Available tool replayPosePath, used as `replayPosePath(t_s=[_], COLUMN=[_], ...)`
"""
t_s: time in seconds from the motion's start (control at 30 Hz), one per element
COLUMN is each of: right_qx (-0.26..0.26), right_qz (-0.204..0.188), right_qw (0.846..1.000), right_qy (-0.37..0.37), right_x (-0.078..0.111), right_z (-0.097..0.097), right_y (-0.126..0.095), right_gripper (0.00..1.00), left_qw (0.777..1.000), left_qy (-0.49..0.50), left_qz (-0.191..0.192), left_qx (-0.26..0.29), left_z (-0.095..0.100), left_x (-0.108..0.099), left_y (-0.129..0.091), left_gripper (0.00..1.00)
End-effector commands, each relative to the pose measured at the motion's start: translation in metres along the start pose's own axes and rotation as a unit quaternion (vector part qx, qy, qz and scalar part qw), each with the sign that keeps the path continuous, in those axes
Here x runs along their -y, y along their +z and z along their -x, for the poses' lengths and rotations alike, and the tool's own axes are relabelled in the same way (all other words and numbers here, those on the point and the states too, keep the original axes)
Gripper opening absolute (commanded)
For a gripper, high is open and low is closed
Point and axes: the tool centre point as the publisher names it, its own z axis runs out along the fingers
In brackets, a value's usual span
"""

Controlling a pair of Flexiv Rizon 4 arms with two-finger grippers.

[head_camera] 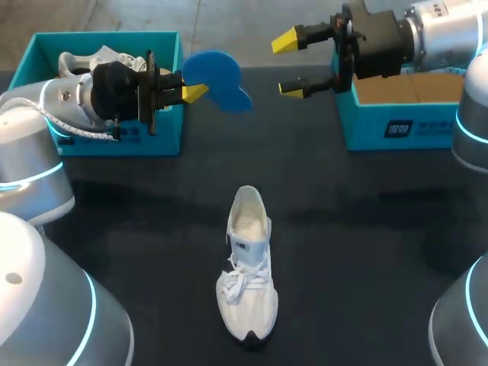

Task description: Take the shoe out of the shoebox, open the shoe tongue, remove and reinsert the insole, then place the shoe into the shoebox

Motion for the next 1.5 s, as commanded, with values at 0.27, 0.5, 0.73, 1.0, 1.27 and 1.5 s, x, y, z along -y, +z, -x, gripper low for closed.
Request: replayPosePath(t_s=[0.27, 0.5, 0.73, 1.0, 1.27, 1.5], right_qx=[0.000, 0.000, 0.000, 0.000, 0.000, 0.000], right_qz=[0.000, 0.000, 0.000, 0.000, 0.000, 0.000], right_qw=[1.000, 1.000, 1.000, 1.000, 1.000, 1.000], right_qy=[0.000, 0.000, 0.000, 0.000, 0.000, 0.000], right_x=[0.000, 0.000, 0.000, 0.000, 0.000, 0.000], right_z=[0.000, 0.000, 0.000, 0.000, 0.000, 0.000], right_y=[0.001, 0.001, 0.001, 0.001, 0.001, 0.001], right_gripper=[1.00, 1.00, 1.00, 1.00, 1.00, 1.00], left_qw=[0.990, 0.979, 0.941, 0.887, 0.857, 0.850], left_qy=[0.141, 0.193, 0.314, 0.426, 0.471, 0.479], left_qz=[0.005, -0.005, -0.014, 0.020, 0.053, 0.060], left_qx=[-0.030, -0.057, -0.126, -0.176, -0.205, -0.213], left_z=[0.003, 0.000, -0.006, -0.006, -0.005, -0.004], left_x=[-0.003, 0.000, 0.012, 0.018, 0.014, 0.011], left_y=[-0.001, 0.001, 0.006, 0.008, 0.005, 0.003], left_gripper=[0.00, 0.00, 0.00, 0.00, 0.00, 0.00])
